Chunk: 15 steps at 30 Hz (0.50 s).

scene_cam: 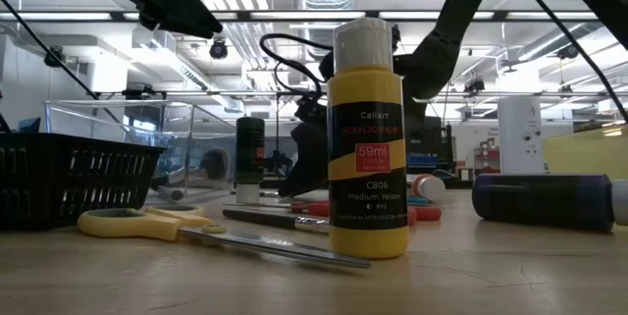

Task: Pick & Place Paint Supplies
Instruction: Put the eyeshadow brush into the transparent bin

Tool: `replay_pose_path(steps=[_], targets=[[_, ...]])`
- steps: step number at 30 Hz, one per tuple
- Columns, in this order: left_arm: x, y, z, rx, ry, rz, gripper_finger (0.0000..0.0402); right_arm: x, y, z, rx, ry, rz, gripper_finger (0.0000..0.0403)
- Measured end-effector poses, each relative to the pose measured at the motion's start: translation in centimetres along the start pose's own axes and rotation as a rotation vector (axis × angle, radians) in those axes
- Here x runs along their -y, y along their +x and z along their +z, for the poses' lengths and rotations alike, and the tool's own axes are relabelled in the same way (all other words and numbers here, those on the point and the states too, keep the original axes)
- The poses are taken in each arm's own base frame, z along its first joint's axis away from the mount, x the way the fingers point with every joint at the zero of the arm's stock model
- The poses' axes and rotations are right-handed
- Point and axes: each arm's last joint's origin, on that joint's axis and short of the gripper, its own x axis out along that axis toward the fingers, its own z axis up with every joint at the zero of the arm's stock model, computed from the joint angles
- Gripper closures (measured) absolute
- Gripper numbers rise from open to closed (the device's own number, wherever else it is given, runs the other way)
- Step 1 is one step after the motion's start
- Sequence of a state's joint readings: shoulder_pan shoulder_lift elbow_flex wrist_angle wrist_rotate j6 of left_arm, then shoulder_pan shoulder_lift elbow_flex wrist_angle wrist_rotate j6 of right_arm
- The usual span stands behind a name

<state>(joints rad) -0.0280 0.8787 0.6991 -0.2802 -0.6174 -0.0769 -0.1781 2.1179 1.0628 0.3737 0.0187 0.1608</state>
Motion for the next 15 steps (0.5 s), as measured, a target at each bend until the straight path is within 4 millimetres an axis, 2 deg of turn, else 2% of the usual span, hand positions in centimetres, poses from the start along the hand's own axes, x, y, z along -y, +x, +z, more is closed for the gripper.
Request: replay_pose_path(steps=[4, 9, 15], targets=[[0.0, 0.0, 0.0, 0.0, 0.0, 0.0, 0.015, 0.8, 0.5, -0.4, -0.023, 0.045, 0.033, 0.0275], [0.0, 0.0, 0.0, 0.003, -0.002, -0.001, 0.015, 1.5, 0.8, -0.9, -0.048, 0.093, 0.07, 0.0376], [0.0, 0.0, 0.0, 0.003, -0.002, -0.001, 0.015, 1.4, 0.1, -0.2, -0.029, 0.095, 0.056, 0.0393]])
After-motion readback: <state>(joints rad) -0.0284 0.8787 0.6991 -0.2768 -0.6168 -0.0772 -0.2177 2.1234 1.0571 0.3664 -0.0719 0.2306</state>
